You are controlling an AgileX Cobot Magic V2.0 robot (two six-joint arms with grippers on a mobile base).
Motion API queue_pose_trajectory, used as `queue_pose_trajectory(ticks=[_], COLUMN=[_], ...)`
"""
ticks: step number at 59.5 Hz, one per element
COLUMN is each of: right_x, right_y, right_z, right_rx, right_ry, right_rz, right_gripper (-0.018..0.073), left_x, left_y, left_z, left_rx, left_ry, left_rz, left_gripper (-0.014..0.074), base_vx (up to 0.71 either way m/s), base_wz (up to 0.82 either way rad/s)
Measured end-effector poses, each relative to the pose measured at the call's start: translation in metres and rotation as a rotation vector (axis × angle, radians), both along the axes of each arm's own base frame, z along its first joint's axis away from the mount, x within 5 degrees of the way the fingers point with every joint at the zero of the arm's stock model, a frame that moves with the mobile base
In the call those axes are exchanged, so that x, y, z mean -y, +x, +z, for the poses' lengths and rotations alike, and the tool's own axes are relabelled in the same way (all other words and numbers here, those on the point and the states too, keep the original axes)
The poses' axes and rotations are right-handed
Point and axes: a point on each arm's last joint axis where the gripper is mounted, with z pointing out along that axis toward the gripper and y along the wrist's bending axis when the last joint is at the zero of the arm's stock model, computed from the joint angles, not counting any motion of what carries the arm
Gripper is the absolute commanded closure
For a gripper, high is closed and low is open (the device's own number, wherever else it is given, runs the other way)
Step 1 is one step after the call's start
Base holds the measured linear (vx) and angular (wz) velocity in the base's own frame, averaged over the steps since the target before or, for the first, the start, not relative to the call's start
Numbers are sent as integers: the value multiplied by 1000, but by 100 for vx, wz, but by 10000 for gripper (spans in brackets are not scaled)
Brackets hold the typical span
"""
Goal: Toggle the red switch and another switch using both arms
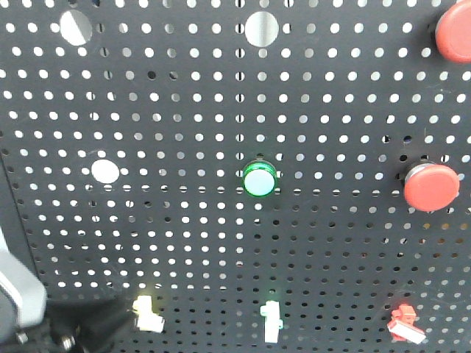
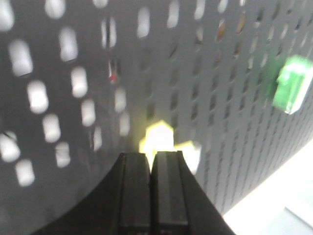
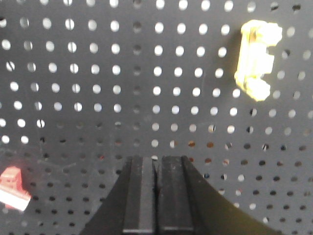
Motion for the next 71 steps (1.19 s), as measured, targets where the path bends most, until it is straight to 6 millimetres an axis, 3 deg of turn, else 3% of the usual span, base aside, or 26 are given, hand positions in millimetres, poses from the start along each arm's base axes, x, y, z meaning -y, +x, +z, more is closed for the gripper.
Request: queue_pose_trajectory(ticks=[15, 24, 39, 53, 60, 71], right_x=[0, 0, 0, 0, 0, 0], right_y=[0, 0, 0, 0, 0, 0], right_z=[-1, -2, -2, -2, -2, -2], right_rx=[-16, -18, -18, -18, -18, -25], right_ry=[1, 1, 1, 1, 1, 2], right_rz=[0, 1, 1, 1, 1, 1], right_gripper=[566, 566, 566, 566, 566, 566], left_x=[-4, -9, -16, -10, -4, -1], left_y=[-5, -12, -21, -13, -5, -1], left_z=[-35, -35, -13, 21, 13, -15], left_rx=[-117, -112, -28, 83, 52, -38], left_ry=[5, -26, -89, -100, -65, -17], left_rz=[25, 34, 29, 10, 8, 13], left_gripper=[594, 594, 594, 594, 594, 594], base_vx=[0, 0, 0, 0, 0, 0], base_wz=[1, 0, 0, 0, 0, 0])
